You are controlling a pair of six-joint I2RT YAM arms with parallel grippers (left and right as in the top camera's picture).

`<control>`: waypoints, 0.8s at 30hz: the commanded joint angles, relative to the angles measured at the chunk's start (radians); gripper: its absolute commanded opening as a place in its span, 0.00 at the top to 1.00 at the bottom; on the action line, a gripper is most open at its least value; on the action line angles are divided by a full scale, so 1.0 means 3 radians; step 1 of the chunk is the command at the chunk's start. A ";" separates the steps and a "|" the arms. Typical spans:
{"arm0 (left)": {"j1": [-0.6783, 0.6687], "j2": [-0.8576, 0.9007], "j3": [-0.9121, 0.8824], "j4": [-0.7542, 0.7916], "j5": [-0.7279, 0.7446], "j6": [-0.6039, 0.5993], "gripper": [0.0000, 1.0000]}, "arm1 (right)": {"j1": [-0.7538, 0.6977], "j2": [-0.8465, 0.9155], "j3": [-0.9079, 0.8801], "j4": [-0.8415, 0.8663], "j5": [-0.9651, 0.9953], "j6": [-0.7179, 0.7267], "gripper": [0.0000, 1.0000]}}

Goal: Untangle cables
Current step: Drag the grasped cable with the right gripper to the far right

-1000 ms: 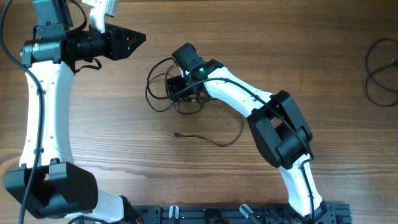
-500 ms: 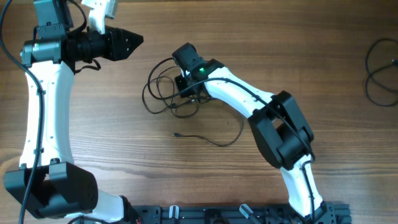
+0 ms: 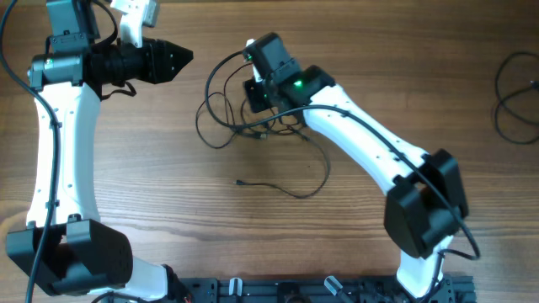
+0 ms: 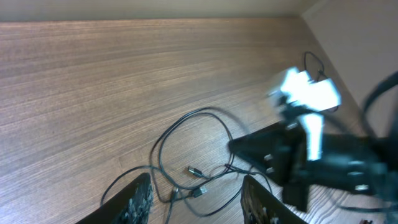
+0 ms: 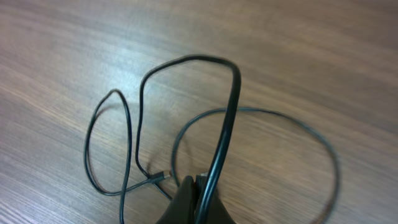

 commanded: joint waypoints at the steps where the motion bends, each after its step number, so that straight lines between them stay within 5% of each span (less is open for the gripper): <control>1: 0.0003 0.0011 0.0052 -0.0037 -0.0144 0.0053 0.52 | -0.0154 -0.0469 0.0217 -0.0168 0.0109 -0.0062 0.96; 14: 0.0003 0.0011 0.0052 -0.0142 -0.0268 0.0053 0.53 | -0.0501 -0.1246 0.1668 -0.1265 0.0552 -0.0327 0.96; 24: 0.0003 0.0011 0.0052 -0.0193 -0.0267 0.0052 0.53 | -0.0785 -0.1324 0.2247 -0.1816 0.1333 -0.0416 0.96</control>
